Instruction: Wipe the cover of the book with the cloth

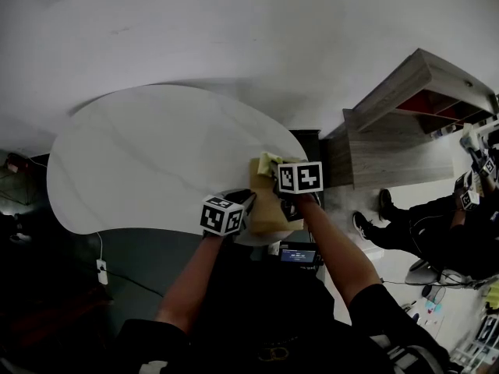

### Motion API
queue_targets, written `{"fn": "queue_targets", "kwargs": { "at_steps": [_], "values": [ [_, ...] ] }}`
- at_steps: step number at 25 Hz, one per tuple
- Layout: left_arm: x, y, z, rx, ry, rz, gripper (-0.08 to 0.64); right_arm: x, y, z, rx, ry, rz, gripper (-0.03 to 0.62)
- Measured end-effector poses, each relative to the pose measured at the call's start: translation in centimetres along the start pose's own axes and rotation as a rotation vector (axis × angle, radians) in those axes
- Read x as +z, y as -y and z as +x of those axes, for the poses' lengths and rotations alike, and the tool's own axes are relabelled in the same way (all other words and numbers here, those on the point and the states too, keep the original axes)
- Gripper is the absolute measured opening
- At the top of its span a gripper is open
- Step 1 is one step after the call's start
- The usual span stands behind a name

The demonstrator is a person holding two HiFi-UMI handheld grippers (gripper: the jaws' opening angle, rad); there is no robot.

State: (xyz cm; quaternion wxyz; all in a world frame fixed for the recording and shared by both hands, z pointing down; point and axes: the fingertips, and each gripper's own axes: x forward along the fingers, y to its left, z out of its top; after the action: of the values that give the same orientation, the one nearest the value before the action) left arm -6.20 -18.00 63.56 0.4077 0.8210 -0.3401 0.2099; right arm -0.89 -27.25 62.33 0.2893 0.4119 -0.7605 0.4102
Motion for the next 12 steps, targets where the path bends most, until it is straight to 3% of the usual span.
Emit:
{"fn": "queue_targets", "kwargs": {
  "at_steps": [12],
  "values": [
    [0.0,0.0,-0.1,0.013,-0.001,0.014,0.069,-0.5,3.7,-2.2,-0.048,0.022,0.032,0.087]
  ]
}}
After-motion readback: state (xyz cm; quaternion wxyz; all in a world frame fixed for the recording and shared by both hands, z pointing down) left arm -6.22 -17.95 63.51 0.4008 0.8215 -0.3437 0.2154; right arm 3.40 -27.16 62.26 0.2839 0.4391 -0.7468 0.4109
